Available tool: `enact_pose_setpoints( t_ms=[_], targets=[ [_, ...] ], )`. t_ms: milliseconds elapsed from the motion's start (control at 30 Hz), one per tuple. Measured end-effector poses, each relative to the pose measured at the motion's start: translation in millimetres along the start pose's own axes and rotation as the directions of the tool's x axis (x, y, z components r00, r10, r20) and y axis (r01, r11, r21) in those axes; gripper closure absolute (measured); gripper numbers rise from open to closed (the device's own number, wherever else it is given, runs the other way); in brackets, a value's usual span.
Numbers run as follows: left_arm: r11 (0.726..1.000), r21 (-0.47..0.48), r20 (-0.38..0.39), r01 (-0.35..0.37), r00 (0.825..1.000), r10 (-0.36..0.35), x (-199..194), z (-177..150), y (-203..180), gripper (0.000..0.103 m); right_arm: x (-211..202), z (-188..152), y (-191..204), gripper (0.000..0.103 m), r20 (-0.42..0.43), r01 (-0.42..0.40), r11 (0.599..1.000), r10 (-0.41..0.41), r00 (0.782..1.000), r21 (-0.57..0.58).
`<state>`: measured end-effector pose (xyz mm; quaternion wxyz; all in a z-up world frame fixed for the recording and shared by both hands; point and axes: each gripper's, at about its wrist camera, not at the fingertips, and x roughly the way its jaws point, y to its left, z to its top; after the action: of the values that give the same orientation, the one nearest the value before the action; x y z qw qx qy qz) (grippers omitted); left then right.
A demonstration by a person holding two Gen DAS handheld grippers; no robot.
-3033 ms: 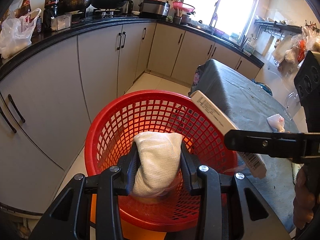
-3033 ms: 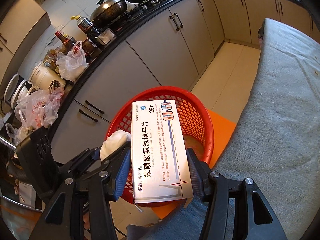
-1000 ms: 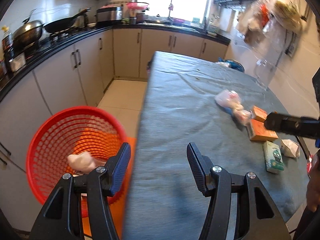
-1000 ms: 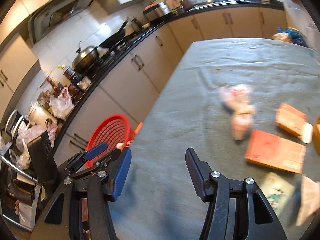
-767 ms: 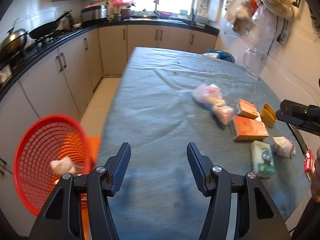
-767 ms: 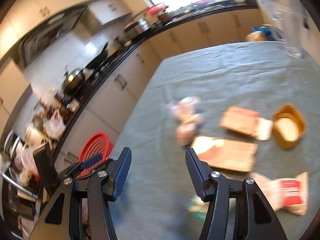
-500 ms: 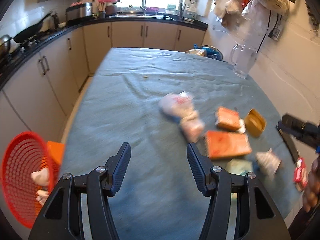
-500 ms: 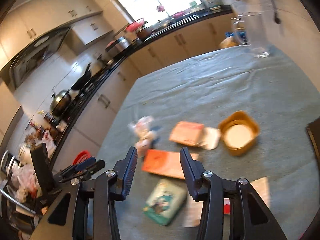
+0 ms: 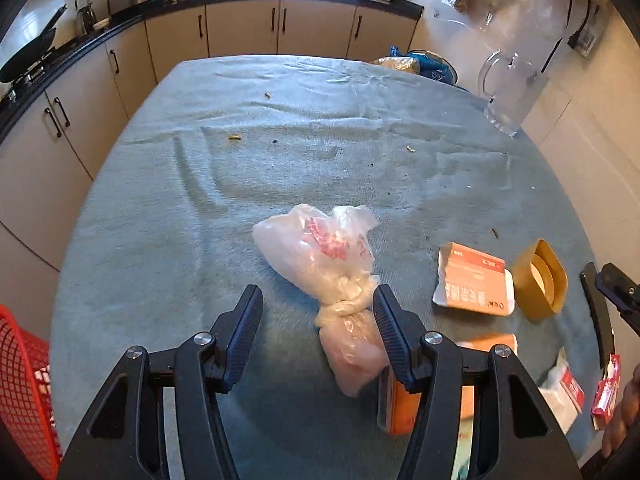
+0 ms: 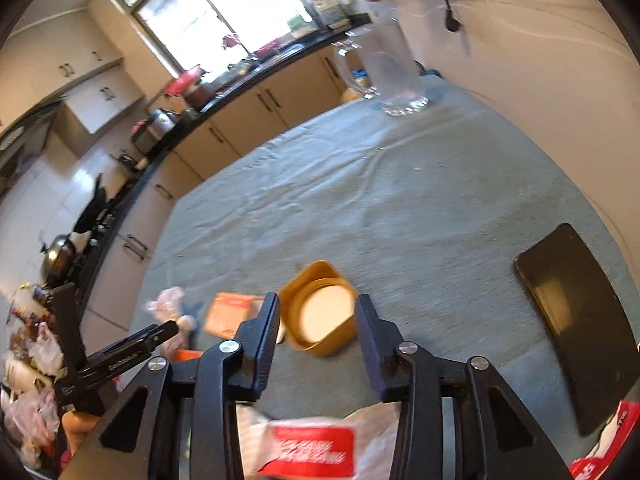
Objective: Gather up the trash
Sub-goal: 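Grasp the clear plastic bag with the left tool while the right tool grasps the yellow container, then lift the plastic bag with the left tool while the right tool lifts the yellow container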
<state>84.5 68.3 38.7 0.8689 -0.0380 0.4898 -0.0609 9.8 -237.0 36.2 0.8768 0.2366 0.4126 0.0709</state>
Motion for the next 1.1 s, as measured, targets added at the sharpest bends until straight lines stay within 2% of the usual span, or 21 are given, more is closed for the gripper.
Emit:
enact_pose_setpoints(
  t_ms=[67,233,400,567,667,733,900,1100],
  targets=[
    [1.000,0.013,0.001,0.007,1.000,-0.007,3.6,2.0,-3.2,0.049,10.2,2.6,-0.6,0.067,-0.018,0.017,1.000,-0.017,1.000,-0.005],
    [0.998,0.045,-0.009,0.036,0.999,-0.035,11.3,7.5,-14.0,0.063,34.4,4.2,3.1,0.075,-0.058,0.057,0.998,-0.059,0.997,-0.037],
    [0.996,0.085,-0.031,0.018,0.999,-0.015,22.6,6.1,-22.1,0.066,42.5,-2.3,3.8,0.078,-0.066,0.102,0.992,-0.107,0.992,-0.076],
    [0.993,0.116,-0.007,-0.004,1.000,0.005,22.4,1.7,-24.9,0.070,52.3,-5.4,5.8,0.078,-0.085,0.141,0.983,-0.151,0.985,-0.116],
    [0.992,0.120,0.007,-0.022,1.000,0.022,18.6,0.3,-21.7,0.070,57.7,-8.1,6.9,0.083,-0.090,0.157,0.979,-0.170,0.981,-0.133],
    [0.991,0.127,0.024,-0.032,0.999,0.029,13.2,-2.0,-20.5,0.070,58.8,-9.7,8.0,0.089,-0.083,0.169,0.975,-0.182,0.980,-0.147],
    [0.987,0.142,0.094,-0.069,0.994,0.056,-8.8,-11.4,-18.7,0.070,50.9,-13.6,10.8,0.090,-0.039,0.179,0.972,-0.187,0.982,-0.153],
    [0.986,0.130,0.190,-0.106,0.979,0.081,-41.9,-27.6,-13.5,0.070,16.0,-19.9,23.8,0.091,0.069,0.201,0.964,-0.192,0.979,-0.173]
  ],
)
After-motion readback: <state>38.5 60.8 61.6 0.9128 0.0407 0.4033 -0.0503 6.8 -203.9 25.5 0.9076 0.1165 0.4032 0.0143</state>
